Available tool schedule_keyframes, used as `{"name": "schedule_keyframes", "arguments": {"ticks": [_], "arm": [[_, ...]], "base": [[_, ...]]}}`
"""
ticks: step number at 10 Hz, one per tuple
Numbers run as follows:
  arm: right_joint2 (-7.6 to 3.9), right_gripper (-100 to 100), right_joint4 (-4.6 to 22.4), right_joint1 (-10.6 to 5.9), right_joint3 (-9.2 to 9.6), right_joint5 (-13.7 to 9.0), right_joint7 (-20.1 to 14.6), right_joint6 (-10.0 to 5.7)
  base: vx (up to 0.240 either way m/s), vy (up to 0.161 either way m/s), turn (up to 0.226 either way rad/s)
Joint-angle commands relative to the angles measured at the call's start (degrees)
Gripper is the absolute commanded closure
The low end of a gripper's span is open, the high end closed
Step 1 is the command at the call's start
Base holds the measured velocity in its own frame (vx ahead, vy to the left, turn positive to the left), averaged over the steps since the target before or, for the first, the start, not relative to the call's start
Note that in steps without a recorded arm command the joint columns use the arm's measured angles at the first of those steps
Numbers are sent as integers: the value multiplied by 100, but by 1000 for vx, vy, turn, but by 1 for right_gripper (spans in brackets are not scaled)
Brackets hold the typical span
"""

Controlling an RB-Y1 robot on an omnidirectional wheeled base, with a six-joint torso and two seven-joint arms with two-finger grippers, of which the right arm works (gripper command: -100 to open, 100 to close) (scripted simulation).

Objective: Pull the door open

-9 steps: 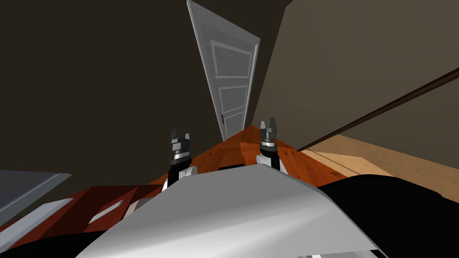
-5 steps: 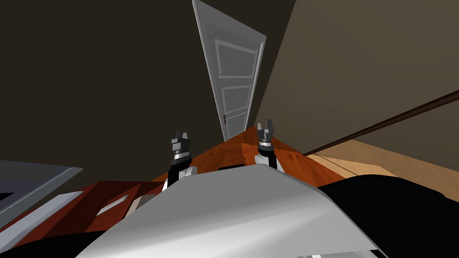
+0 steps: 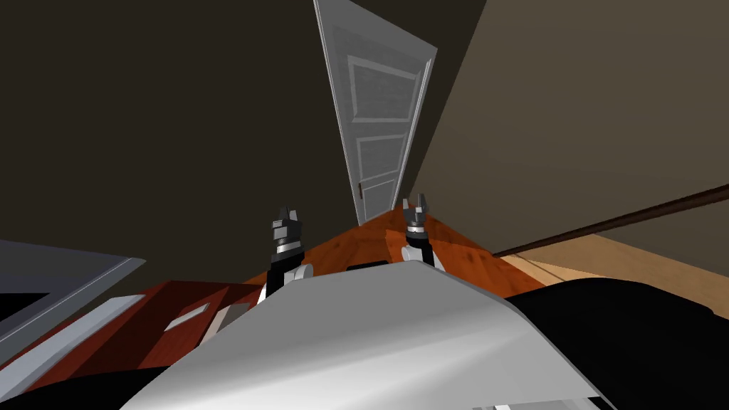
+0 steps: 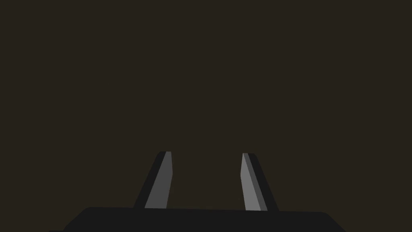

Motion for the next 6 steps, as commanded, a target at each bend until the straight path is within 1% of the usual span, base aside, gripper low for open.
{"name": "schedule_keyframes", "arguments": {"ticks": [1,5,6], "arm": [[-68,-100,214,-77,71,-143,-235,-41],[-249,-100,837,-308,268,-540,-852,-147],[-296,-100,1010,-373,323,-650,-1024,-176]], "base": [[86,-6,136],[87,-15,131],[99,-13,188]]}}
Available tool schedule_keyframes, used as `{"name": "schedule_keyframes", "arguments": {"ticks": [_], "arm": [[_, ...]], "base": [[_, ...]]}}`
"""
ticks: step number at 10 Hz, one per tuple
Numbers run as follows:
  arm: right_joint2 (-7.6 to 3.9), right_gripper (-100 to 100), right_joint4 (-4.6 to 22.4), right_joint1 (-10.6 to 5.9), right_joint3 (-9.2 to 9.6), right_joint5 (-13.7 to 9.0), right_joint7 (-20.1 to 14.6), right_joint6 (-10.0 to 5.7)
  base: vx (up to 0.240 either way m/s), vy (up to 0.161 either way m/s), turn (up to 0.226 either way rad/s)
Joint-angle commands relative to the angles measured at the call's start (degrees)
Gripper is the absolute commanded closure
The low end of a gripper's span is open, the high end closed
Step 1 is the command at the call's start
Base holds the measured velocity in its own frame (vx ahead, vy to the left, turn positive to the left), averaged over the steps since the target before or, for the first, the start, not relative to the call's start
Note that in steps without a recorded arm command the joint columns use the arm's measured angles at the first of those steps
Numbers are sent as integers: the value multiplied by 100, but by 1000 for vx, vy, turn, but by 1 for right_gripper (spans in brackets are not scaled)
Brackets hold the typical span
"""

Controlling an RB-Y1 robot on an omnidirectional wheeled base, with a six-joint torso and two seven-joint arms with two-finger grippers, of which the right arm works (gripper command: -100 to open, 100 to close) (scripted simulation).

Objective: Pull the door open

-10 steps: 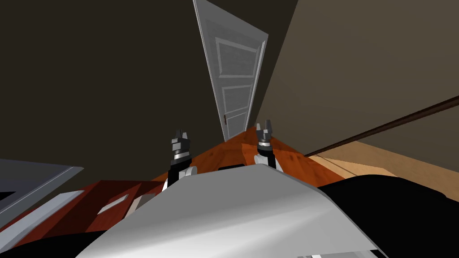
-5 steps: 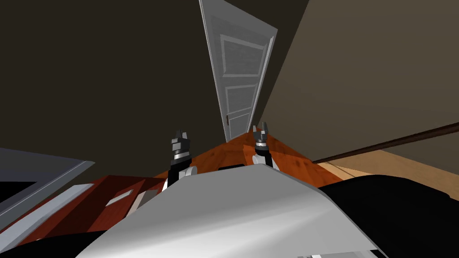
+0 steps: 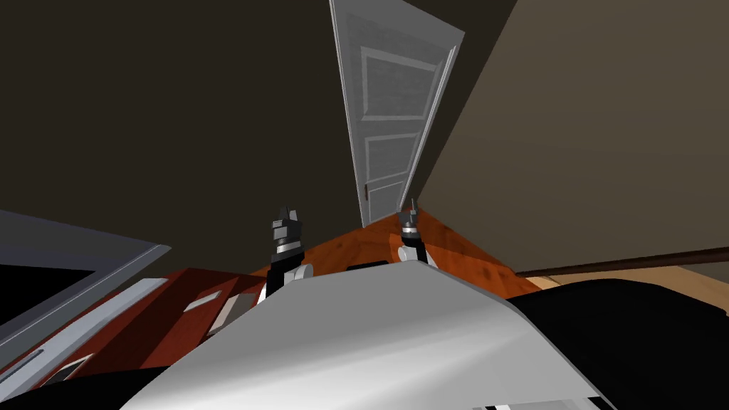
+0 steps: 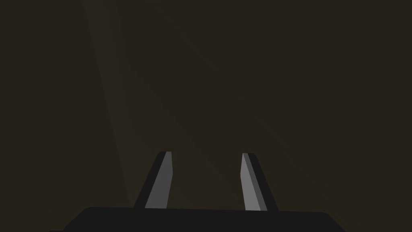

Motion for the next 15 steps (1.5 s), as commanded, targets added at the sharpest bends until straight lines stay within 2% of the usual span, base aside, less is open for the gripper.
{"name": "schedule_keyframes", "arguments": {"ticks": [1,5,6,9,10,13,14,15], "arm": [[-64,-100,236,-63,115,-171,-286,-49],[-258,-100,958,-331,344,-632,-965,-171],[-258,-100,958,-331,344,-632,-1004,-171],[-406,-100,1484,-541,523,-992,-1516,-267],[-406,-100,1524,-541,523,-992,-1565,-267],[-552,-100,2097,-754,705,-1358,-2083,-365],[-552,-100,2097,-754,705,-1358,-2134,-365],[-600,-100,2289,-825,765,-1480,-2323,-397]], "base": [[99,-23,158],[96,-24,145],[70,-16,58],[75,-30,155],[49,-18,43],[69,-18,154],[61,-29,35],[58,-25,94]]}}
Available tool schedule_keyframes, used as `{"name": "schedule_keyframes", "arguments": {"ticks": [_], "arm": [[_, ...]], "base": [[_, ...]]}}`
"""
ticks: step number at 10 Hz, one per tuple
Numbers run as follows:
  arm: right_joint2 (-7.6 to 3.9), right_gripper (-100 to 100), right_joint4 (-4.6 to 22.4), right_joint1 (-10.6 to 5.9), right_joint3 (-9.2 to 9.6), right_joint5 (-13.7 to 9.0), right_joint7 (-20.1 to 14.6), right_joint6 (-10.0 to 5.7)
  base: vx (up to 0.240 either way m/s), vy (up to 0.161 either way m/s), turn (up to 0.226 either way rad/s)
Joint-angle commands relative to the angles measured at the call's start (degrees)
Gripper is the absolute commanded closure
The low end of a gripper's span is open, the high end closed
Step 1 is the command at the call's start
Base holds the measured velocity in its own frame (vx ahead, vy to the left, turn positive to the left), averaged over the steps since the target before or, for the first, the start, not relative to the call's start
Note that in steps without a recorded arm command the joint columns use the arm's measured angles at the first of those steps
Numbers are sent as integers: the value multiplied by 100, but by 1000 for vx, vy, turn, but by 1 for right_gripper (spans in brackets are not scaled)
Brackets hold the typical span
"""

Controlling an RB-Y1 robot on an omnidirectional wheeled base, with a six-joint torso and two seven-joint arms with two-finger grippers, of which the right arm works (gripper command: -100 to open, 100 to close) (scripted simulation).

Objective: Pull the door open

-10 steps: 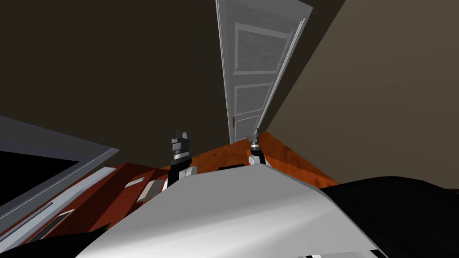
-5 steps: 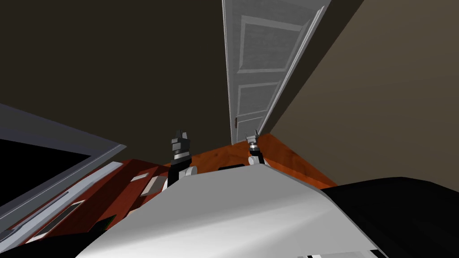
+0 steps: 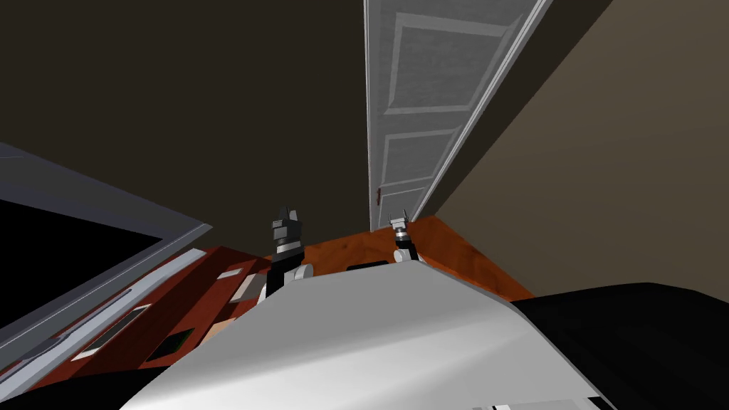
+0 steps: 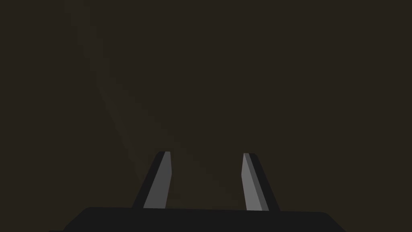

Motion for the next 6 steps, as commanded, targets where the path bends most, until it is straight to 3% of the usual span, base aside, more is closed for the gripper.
{"name": "schedule_keyframes", "arguments": {"ticks": [1,2,5,6], "arm": [[-71,-100,286,-132,88,-186,-286,-57],[-71,-100,318,-132,88,-186,-311,-57],[-211,-100,856,-340,266,-544,-830,-152],[-211,-100,880,-340,266,-544,-868,-152]], "base": [[80,-34,170],[55,-29,63],[67,-31,150],[64,-40,36]]}}
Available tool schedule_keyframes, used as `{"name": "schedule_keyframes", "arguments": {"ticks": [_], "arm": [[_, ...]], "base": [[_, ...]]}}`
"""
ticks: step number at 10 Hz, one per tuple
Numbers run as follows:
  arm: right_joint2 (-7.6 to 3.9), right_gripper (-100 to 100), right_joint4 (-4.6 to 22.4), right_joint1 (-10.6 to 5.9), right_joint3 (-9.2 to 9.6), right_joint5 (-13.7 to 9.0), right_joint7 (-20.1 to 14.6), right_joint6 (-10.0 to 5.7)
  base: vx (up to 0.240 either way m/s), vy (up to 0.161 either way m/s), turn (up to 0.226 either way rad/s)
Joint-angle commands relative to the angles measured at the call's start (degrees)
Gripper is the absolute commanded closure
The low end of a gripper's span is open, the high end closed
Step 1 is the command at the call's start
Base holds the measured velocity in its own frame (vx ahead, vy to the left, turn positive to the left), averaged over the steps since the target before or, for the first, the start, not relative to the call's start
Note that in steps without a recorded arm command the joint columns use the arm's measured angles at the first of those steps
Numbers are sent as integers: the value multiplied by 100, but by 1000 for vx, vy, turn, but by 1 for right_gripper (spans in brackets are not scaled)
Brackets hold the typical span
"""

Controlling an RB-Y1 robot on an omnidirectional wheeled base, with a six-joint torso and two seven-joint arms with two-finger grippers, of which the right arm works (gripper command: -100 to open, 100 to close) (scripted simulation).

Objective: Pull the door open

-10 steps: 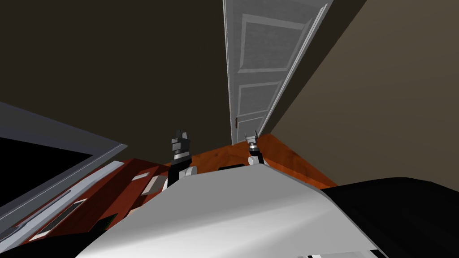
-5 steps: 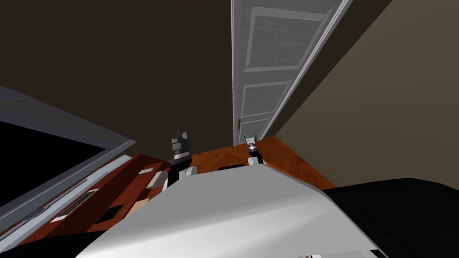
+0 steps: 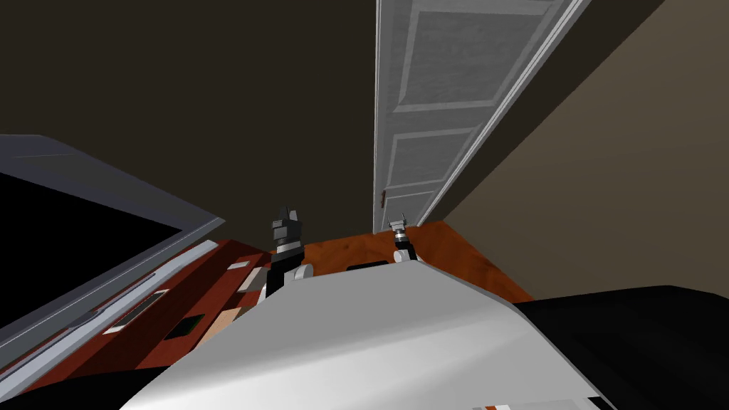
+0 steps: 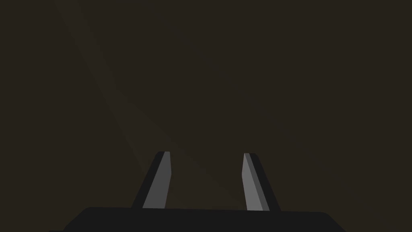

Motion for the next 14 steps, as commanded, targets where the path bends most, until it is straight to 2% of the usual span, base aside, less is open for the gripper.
{"name": "schedule_keyframes", "arguments": {"ticks": [1,3,4,10,14], "arm": [[-74,-100,216,-67,66,-144,-250,-40],[-161,-100,547,-199,179,-370,-569,-101],[-161,-100,571,-199,179,-370,-602,-101],[-397,-100,1553,-564,490,-997,-1576,-267],[-523,-100,2085,-762,659,-1336,-2104,-357]], "base": [[56,-28,101],[74,-37,188],[58,-39,-29],[73,-45,137],[73,-49,124]]}}
